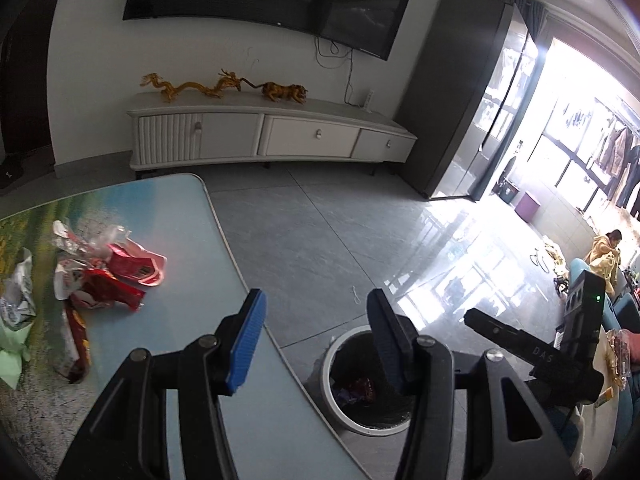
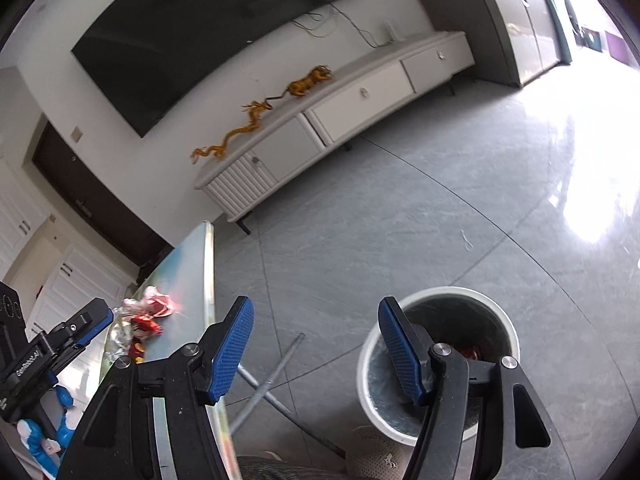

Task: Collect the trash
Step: 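Open both grippers over the bin to drop the cup and bag, then move both grippers back over the remaining trash on the table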

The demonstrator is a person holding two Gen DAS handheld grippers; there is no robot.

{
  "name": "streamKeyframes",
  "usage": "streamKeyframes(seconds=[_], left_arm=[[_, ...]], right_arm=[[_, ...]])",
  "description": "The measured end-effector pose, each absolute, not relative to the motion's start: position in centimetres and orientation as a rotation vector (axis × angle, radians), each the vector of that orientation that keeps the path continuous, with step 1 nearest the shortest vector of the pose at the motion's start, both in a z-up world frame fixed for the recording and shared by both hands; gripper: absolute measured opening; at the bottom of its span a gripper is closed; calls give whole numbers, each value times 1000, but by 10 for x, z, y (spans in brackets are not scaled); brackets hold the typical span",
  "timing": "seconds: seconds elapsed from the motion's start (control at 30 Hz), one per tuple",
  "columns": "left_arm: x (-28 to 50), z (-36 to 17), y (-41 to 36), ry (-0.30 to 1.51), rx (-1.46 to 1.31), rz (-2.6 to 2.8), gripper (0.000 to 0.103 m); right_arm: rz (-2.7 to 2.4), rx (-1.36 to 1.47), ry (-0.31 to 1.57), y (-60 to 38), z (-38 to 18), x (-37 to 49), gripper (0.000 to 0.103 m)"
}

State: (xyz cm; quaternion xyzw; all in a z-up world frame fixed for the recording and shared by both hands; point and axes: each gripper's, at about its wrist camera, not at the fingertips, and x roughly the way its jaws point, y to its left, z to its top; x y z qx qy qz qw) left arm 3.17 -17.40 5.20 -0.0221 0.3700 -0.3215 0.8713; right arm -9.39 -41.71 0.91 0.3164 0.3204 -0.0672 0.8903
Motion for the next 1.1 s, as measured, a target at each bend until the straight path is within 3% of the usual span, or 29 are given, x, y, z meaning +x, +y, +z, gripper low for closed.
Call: streamKeyframes(seconds=[0.57, 1.1], left_arm=[[38, 129, -19, 622, -97, -456, 51], [67, 105, 67, 657, -185, -235, 51]], right_arm=[[74, 458, 606, -286, 112, -45, 63], [248, 360, 612, -197, 131, 6, 63]])
